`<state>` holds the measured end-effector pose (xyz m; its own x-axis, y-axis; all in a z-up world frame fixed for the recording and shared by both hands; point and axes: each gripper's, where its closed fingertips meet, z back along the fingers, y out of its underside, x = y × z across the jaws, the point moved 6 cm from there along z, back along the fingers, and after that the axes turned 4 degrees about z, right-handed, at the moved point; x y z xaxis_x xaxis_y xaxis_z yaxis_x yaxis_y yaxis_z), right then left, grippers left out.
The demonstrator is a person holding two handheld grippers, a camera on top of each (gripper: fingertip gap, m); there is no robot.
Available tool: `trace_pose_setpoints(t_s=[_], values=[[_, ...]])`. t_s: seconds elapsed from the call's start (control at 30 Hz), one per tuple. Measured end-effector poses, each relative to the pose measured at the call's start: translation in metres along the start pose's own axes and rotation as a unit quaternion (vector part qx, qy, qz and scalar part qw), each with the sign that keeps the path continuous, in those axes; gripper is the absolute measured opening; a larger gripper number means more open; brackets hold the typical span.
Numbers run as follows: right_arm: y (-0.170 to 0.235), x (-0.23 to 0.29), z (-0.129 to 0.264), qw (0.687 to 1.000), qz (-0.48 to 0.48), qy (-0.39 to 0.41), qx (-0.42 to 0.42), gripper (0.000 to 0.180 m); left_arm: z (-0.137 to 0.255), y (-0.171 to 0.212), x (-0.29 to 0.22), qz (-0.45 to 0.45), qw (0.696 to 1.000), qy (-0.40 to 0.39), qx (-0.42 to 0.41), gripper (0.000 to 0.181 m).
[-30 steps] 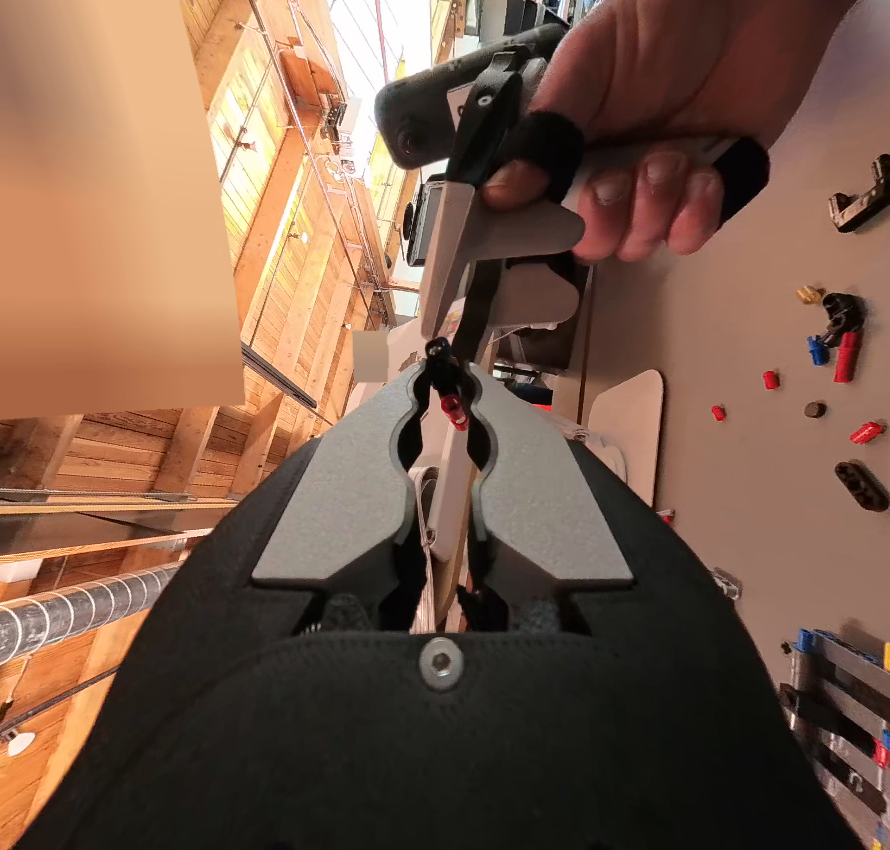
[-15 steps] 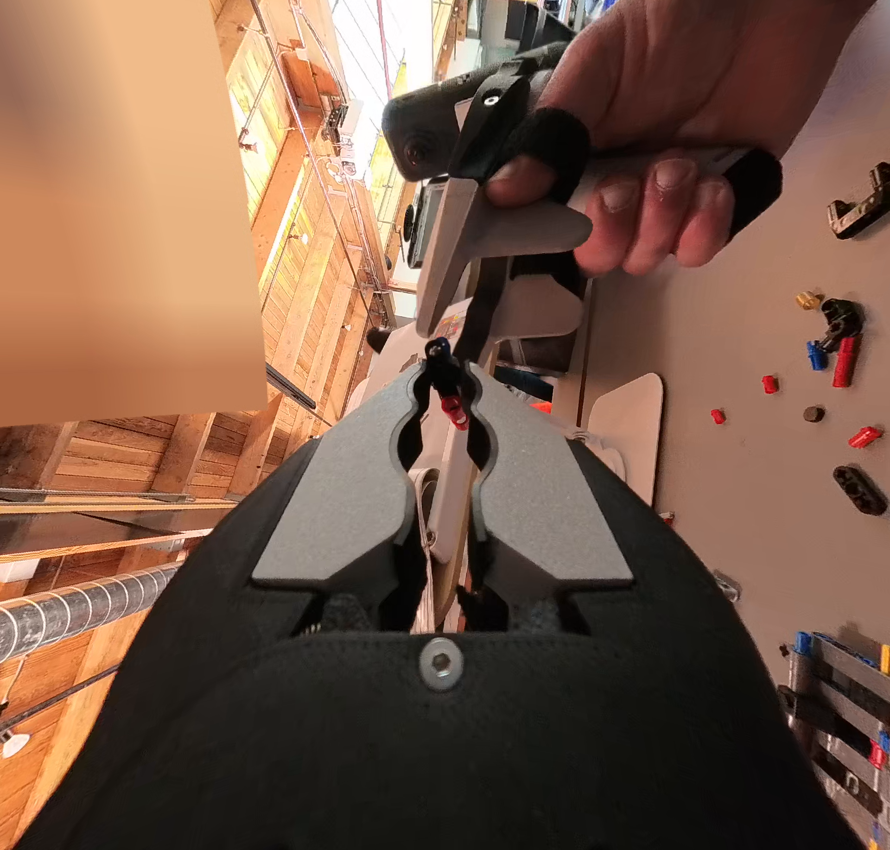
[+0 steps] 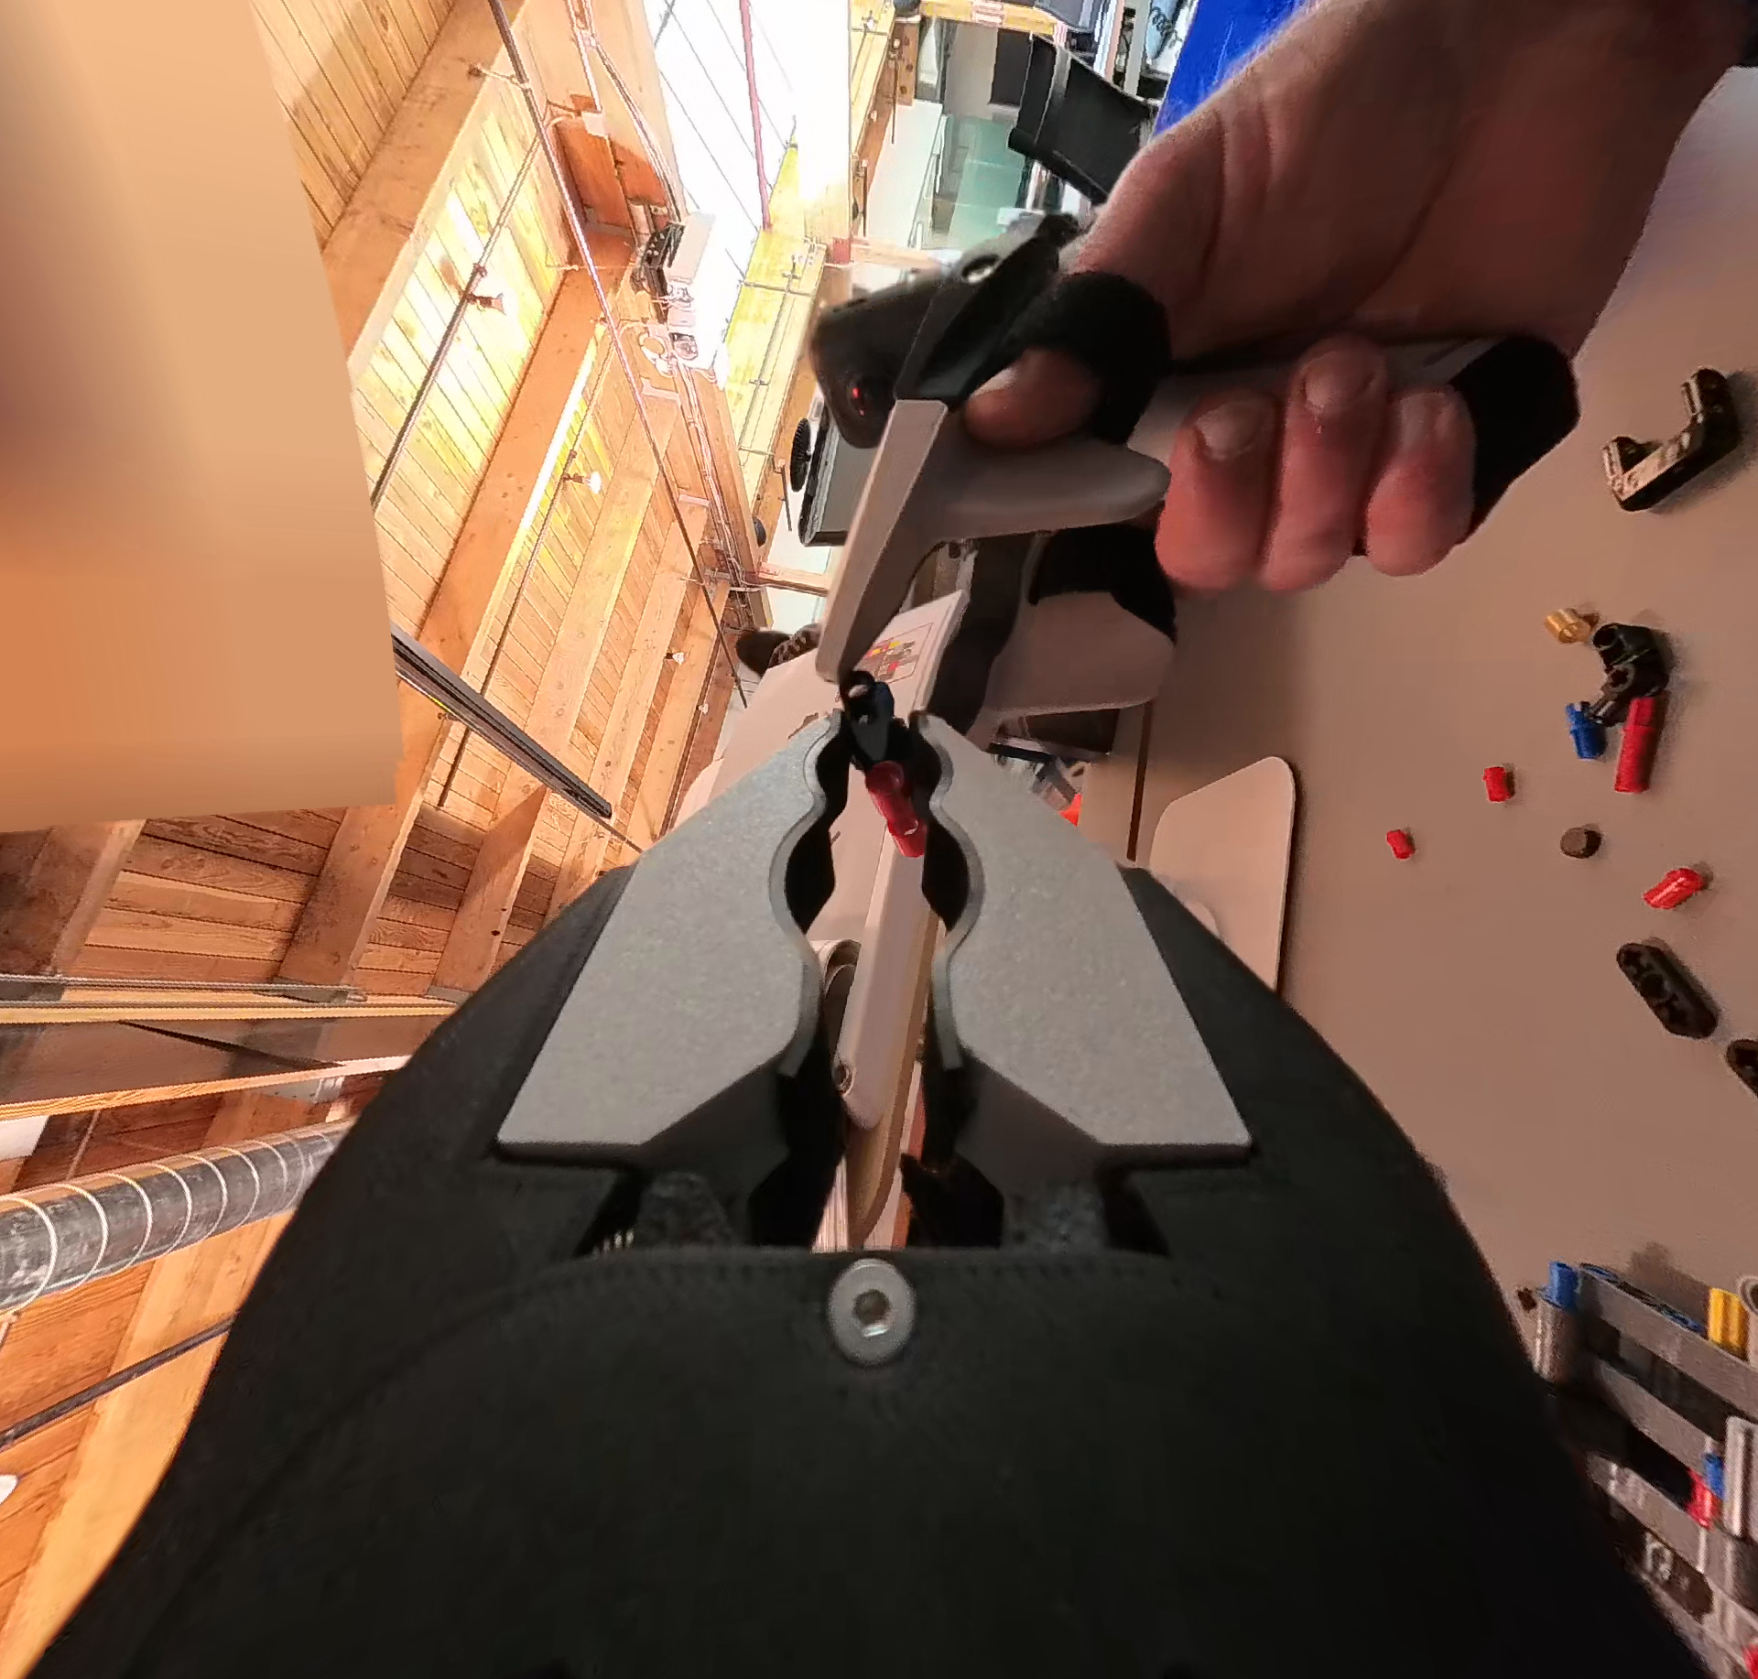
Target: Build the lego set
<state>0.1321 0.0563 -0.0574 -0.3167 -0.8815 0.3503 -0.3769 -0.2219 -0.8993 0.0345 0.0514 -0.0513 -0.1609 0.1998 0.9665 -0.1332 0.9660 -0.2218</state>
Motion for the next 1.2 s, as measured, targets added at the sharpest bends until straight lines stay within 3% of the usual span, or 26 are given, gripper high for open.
trace_pose_setpoints(t_s=[0.5,1.2], values=[[0.006,0.005,0.0,0.984,-0.104,-0.138,-0.047,0.045,0.004,-0.016,0.004,0.028,0.999,0.004,-0.038,0.009],[0.01,0.011,-0.001,0.971,-0.129,-0.193,-0.061,0.036,0.006,-0.026,0.005,0.032,0.998,0.002,-0.058,0.009]])
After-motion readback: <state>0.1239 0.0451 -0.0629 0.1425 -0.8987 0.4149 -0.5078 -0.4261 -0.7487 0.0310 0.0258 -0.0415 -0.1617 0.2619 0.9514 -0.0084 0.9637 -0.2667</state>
